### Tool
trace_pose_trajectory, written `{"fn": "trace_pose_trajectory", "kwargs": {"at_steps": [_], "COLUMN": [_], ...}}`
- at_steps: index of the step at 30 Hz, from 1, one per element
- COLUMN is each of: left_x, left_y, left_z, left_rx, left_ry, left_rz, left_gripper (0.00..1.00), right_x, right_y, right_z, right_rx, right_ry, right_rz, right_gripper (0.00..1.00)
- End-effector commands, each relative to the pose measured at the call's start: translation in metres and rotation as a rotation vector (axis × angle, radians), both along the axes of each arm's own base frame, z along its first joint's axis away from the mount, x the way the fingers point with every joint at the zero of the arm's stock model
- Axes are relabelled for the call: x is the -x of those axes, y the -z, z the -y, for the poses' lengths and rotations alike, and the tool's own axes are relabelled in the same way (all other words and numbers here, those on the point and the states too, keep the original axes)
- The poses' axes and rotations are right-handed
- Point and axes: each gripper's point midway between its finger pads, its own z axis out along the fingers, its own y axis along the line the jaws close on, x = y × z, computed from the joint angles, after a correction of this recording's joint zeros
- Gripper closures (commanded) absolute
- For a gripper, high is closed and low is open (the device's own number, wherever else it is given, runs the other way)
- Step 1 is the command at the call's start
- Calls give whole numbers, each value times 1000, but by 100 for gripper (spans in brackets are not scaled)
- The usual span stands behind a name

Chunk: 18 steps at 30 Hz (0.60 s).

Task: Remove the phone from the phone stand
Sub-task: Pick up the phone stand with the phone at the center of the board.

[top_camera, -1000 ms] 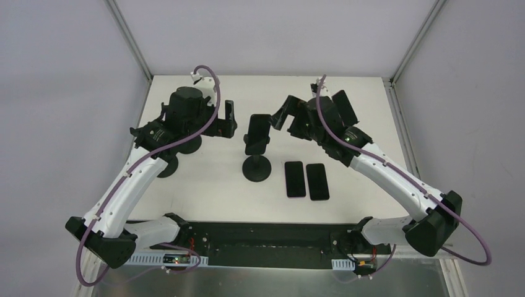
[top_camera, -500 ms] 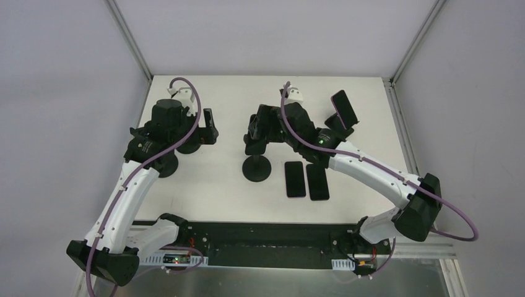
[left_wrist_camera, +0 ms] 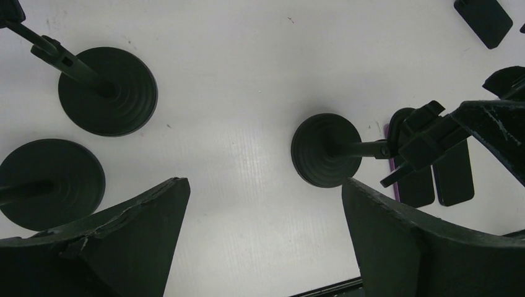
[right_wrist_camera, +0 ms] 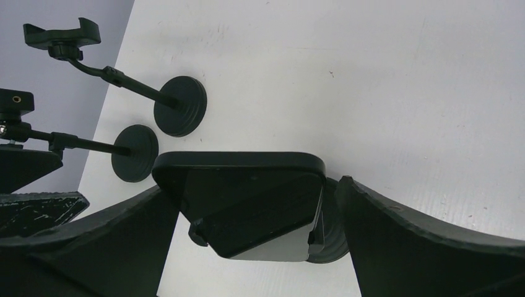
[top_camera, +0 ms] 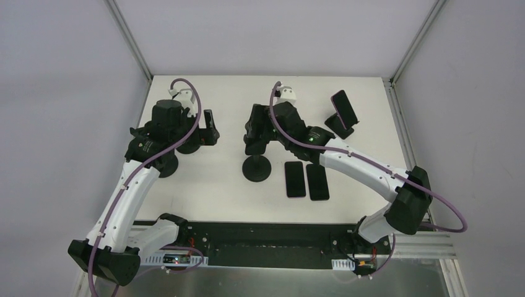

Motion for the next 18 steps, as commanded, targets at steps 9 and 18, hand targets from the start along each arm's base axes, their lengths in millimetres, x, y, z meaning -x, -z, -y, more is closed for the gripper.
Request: {"fn": "trace_pose_trajectory", "kwargs": {"at_steps": [9,18], "left_x": [-3,-5], "left_y": [2,5], "left_z": [5,5], "left_rx": [33,23], "left_ry": [11,19], "left_rz": [-5,-15], "left_gripper": [1,1], "right_x": [-11,-4], "right_y": [-20,-14], "right_z": [-12,-17], "right_rx": [-39,-23], "right_ry": [18,-36], "right_rz": [42,22], "right_gripper": [4,5]}}
